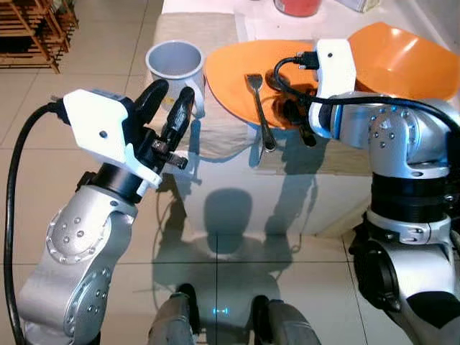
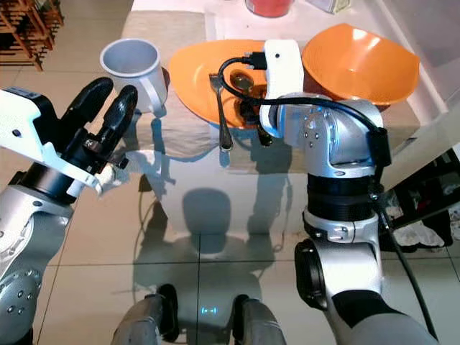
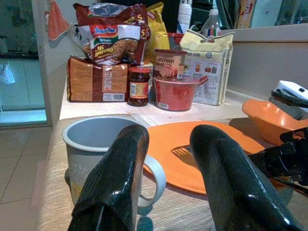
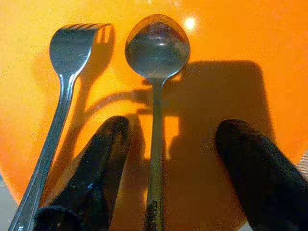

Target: Setting the table

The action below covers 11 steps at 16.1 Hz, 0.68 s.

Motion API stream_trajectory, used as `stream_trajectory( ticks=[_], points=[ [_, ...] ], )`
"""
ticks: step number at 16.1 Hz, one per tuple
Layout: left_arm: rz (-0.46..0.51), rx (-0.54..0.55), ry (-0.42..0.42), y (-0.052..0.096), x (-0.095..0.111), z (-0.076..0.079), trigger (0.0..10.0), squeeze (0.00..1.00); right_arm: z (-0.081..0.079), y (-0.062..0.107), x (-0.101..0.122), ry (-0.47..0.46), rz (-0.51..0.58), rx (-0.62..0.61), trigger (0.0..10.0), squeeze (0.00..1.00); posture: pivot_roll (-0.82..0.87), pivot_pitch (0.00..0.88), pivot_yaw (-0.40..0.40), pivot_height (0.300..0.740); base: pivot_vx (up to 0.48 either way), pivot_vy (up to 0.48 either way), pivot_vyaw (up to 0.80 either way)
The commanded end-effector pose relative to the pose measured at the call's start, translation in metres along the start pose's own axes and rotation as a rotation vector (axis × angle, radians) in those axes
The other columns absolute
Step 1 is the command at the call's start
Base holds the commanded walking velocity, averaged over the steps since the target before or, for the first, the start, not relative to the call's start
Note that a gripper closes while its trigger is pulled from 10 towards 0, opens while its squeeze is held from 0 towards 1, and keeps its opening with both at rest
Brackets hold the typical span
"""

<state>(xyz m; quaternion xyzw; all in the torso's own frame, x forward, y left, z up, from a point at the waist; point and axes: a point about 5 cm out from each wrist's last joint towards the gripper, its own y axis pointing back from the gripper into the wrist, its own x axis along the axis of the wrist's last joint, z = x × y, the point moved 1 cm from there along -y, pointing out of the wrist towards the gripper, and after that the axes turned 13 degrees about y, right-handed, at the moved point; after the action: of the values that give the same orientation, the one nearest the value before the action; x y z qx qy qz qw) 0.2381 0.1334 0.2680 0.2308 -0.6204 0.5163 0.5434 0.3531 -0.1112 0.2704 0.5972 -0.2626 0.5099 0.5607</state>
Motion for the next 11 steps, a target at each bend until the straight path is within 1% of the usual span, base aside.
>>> stream_trajectory(
  ticks=[1,3,6,7,11],
  points=[
    [0.012,-0.01,-0.007,0.0007,0.0022,0.0028,10.0,0.0,-0.0003,-0.0065,-0.0142,-0.026,-0.064,0.006,0.0,0.0,-0.09,0.244,-0.032,0.74,0.0,0.0,0.0],
    [0.017,-0.01,-0.008,0.0008,0.0033,0.0033,10.0,0.0,-0.0014,-0.008,-0.0144,-0.023,-0.056,0.001,0.0,0.0,-0.09,0.246,-0.032,0.74,0.0,0.0,0.0],
    [0.022,-0.002,-0.012,0.0018,0.0046,0.0027,10.0,0.0,-0.0028,-0.0091,-0.0149,0.005,-0.063,-0.004,0.0,0.0,-0.09,0.25,-0.036,0.74,0.0,0.0,0.0],
    [0.023,0.0,-0.012,0.0019,0.005,0.0028,10.0,0.0,-0.0023,-0.0097,-0.0164,0.022,-0.071,-0.011,0.0,0.0,-0.09,0.253,-0.038,0.74,0.0,0.0,0.0],
    [0.026,0.005,-0.012,0.0023,0.0051,0.0024,10.0,0.0,0.001,-0.0115,-0.0209,0.041,-0.092,-0.032,0.0,0.0,-0.09,0.253,-0.043,0.74,0.0,0.0,0.0]
  ],
)
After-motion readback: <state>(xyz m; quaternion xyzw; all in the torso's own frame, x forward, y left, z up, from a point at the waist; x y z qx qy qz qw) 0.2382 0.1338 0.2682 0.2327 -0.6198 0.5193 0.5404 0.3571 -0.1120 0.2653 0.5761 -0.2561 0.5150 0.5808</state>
